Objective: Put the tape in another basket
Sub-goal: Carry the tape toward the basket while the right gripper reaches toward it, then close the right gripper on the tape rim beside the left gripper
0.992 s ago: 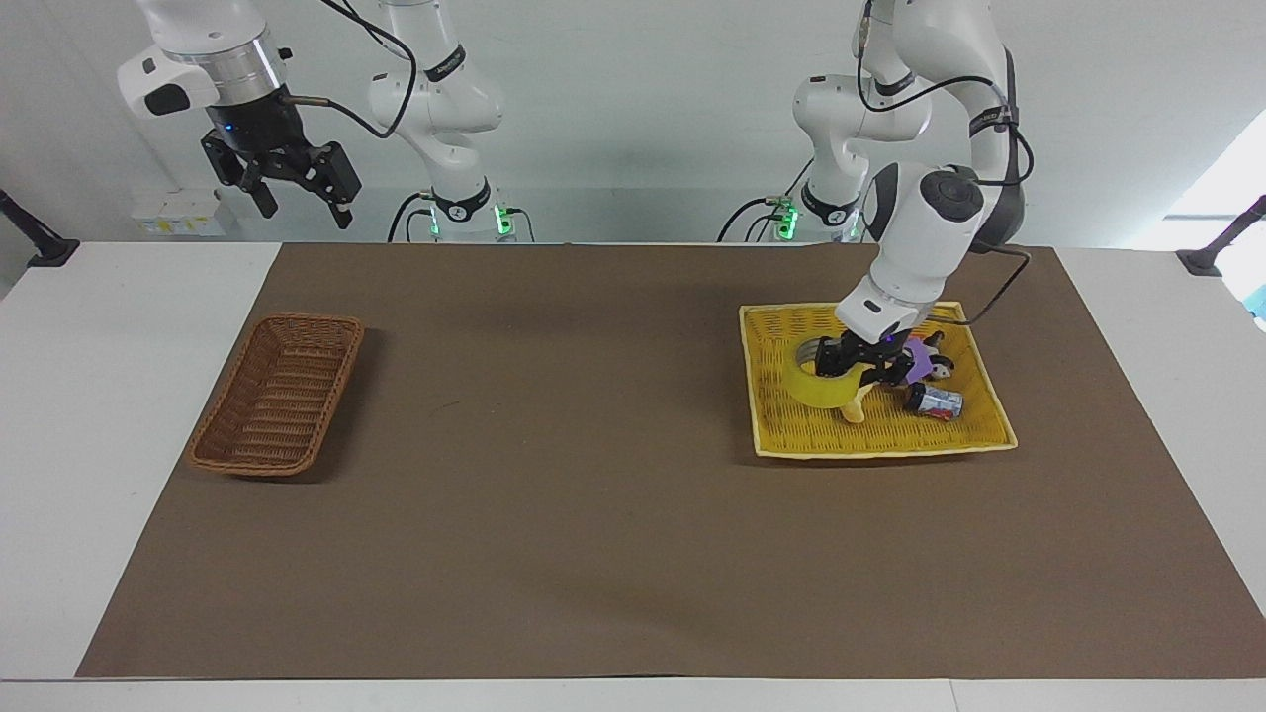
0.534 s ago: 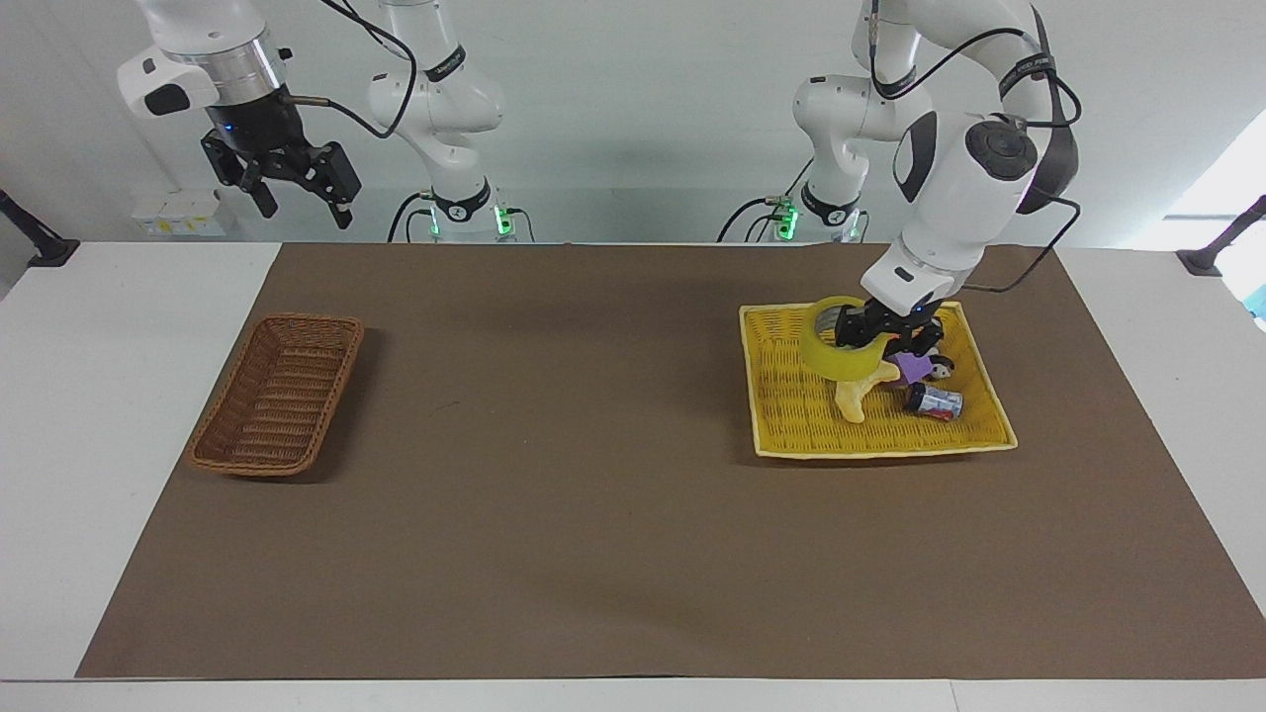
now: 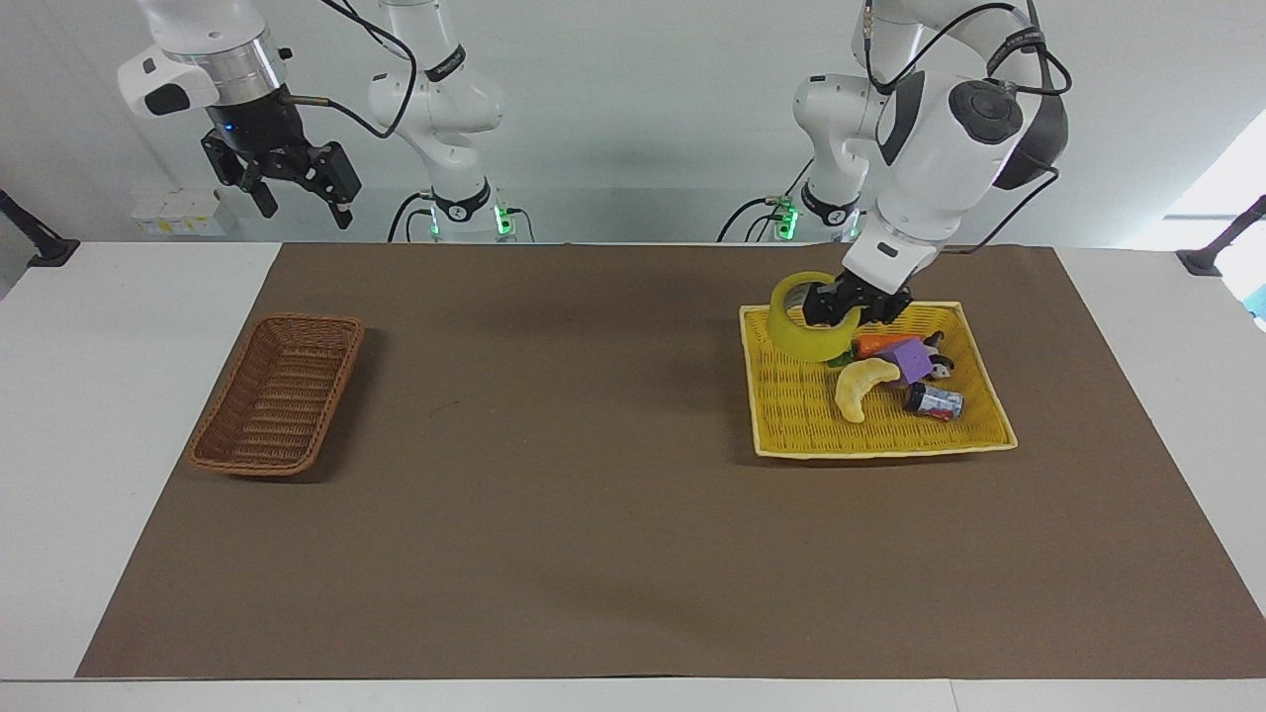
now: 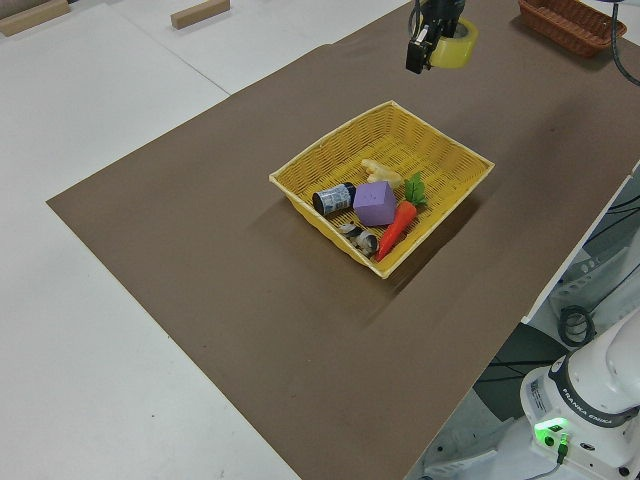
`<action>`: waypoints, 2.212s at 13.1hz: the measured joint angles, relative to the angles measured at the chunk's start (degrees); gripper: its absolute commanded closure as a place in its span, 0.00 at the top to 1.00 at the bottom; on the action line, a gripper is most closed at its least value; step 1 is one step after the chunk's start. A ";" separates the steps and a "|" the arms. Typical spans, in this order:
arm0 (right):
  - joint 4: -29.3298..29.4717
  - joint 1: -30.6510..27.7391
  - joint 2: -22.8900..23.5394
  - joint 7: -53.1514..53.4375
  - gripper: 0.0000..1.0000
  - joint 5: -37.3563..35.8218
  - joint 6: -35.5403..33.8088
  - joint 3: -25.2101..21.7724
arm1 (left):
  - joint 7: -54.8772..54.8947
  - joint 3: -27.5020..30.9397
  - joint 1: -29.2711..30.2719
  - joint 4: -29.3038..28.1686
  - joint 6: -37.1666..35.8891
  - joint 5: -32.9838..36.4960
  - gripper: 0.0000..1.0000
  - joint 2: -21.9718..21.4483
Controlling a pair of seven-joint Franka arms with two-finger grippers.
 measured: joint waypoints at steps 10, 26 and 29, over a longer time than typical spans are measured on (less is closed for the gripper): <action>0.03 -0.23 0.00 0.00 1.00 0.00 -1.54 -0.06 | -9.46 -6.56 -10.54 0.67 5.64 -13.80 0.00 -0.17; -8.81 0.30 0.30 -6.62 1.00 29.51 2.07 3.44 | -14.28 -9.54 -21.16 -0.06 32.01 -26.15 0.00 6.26; -13.87 0.01 -1.03 -12.83 1.00 32.15 2.05 3.17 | -14.28 -10.63 -21.18 0.05 35.18 -26.44 0.00 6.26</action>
